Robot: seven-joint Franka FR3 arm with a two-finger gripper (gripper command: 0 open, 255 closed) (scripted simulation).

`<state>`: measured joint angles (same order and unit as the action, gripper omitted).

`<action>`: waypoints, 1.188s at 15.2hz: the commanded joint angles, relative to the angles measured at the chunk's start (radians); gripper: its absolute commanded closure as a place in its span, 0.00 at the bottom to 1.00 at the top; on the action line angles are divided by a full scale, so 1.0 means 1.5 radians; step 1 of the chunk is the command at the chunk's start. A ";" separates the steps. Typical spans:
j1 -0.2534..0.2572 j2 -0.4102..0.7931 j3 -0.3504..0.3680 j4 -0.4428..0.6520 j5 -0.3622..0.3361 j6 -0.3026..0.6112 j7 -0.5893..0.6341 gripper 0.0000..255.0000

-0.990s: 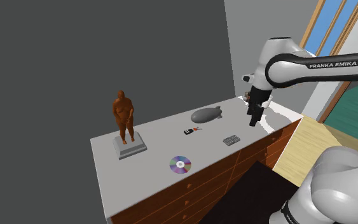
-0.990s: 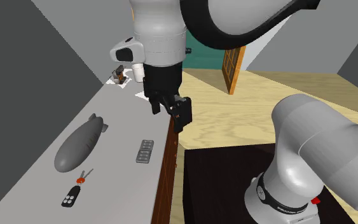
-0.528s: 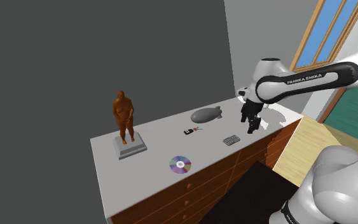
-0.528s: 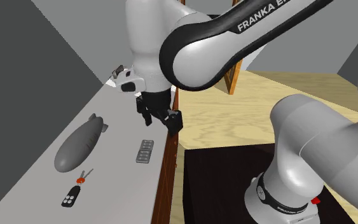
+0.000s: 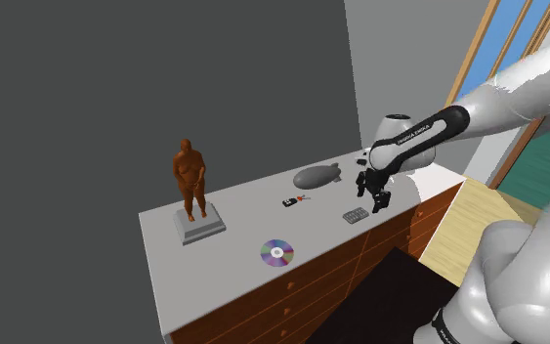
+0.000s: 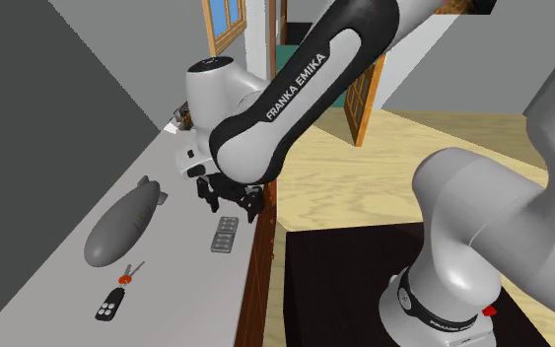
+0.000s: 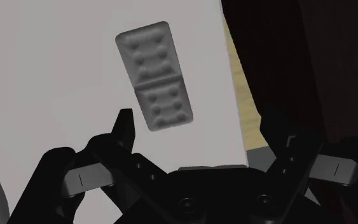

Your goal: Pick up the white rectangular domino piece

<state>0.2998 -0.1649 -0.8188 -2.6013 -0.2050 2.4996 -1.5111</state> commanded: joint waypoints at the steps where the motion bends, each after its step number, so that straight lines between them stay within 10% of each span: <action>1: 0.046 0.087 -0.034 0.024 0.099 0.048 -0.123 0.00; 3: 0.057 0.181 -0.029 0.053 0.239 0.080 -0.273 0.00; 13: -0.013 0.272 0.064 0.059 0.383 0.136 -0.378 0.00; 14: -0.013 0.272 0.063 0.059 0.383 0.136 -0.377 1.00; 18: -0.012 0.270 0.062 0.059 0.381 0.135 -0.376 1.00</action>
<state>0.2813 0.2367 -0.7272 -2.5136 0.3660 2.6990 -2.0762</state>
